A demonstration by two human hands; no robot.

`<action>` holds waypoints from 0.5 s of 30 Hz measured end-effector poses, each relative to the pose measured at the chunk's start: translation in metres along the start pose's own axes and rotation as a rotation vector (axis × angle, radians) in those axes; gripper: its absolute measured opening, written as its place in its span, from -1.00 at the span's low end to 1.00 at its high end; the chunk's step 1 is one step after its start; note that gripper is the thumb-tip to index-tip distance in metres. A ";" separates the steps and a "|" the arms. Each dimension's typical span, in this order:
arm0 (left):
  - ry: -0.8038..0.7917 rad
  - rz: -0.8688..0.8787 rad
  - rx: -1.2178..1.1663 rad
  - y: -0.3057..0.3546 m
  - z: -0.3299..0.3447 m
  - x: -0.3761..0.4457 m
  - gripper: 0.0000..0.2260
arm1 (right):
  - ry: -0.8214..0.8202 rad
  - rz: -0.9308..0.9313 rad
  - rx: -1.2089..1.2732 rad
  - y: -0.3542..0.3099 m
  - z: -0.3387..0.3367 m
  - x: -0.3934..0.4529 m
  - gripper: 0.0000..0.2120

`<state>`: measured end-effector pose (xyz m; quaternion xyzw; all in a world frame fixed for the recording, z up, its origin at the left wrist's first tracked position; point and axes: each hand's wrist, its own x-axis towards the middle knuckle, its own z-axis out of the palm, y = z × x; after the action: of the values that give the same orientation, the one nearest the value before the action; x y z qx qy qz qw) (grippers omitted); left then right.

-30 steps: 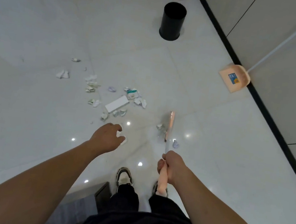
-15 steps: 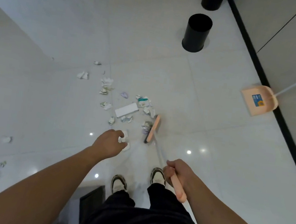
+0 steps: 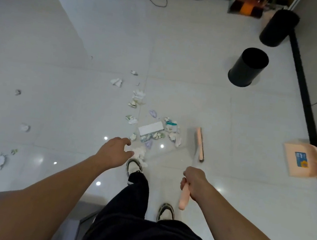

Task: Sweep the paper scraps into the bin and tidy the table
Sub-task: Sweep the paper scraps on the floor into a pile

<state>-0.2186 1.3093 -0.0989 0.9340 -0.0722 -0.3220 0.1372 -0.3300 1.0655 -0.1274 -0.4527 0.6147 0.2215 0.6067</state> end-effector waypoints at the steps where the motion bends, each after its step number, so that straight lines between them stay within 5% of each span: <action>1: 0.009 -0.015 -0.015 -0.008 -0.006 0.012 -0.58 | 0.004 0.002 0.006 -0.010 0.010 0.007 -0.88; 15: -0.037 -0.120 -0.183 -0.101 -0.133 0.195 -0.58 | -0.182 0.182 -0.039 -0.176 0.249 0.016 -0.82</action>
<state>0.0215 1.3896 -0.1422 0.9141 0.0111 -0.3521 0.2009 -0.0463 1.1790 -0.1355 -0.3850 0.5910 0.3278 0.6285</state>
